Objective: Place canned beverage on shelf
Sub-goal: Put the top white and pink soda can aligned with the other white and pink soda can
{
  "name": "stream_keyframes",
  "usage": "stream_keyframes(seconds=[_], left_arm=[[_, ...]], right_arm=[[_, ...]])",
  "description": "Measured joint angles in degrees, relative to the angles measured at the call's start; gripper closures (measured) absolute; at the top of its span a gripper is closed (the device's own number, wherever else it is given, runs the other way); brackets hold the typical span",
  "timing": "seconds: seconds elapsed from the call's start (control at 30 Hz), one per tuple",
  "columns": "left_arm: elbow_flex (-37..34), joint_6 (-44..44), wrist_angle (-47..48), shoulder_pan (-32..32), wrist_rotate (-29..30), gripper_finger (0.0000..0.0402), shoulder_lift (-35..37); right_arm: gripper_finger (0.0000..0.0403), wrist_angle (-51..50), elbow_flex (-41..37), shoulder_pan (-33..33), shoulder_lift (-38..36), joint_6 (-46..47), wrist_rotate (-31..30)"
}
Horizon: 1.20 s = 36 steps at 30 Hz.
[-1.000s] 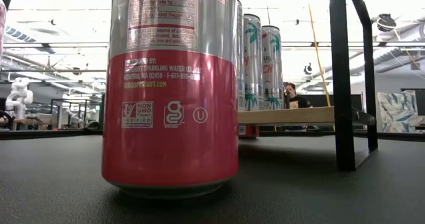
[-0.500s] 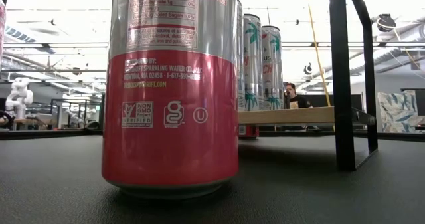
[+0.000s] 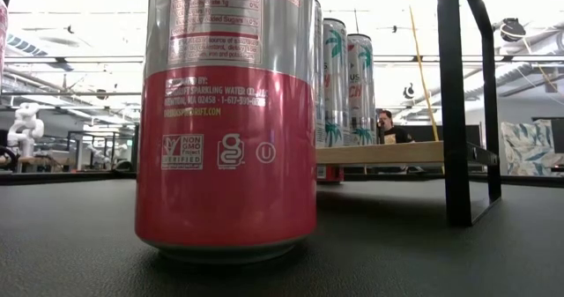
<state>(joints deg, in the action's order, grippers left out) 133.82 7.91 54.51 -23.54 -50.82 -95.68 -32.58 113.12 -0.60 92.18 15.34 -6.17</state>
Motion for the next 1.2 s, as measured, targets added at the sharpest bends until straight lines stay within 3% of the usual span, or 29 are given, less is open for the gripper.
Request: stream_keyframes(seconds=[0.23,0.9,1.2], left_arm=[[0.00,-0.03,0.03,0.10,2.81,0.0110,-0.02],[0.00,-0.45,0.84,0.10,2.92,0.0110,-0.09],[0.11,-3.72,2.65,0.05,5.31,0.0093,0.19]], right_arm=[[0.0035,4.29,0.00,0.56,0.02,-1.52,0.11],[0.0138,5.55,0.00,0.70,2.03,-1.74,-0.07],[0.0138,5.29,-0.04,1.05,2.05,-1.10,0.69]])
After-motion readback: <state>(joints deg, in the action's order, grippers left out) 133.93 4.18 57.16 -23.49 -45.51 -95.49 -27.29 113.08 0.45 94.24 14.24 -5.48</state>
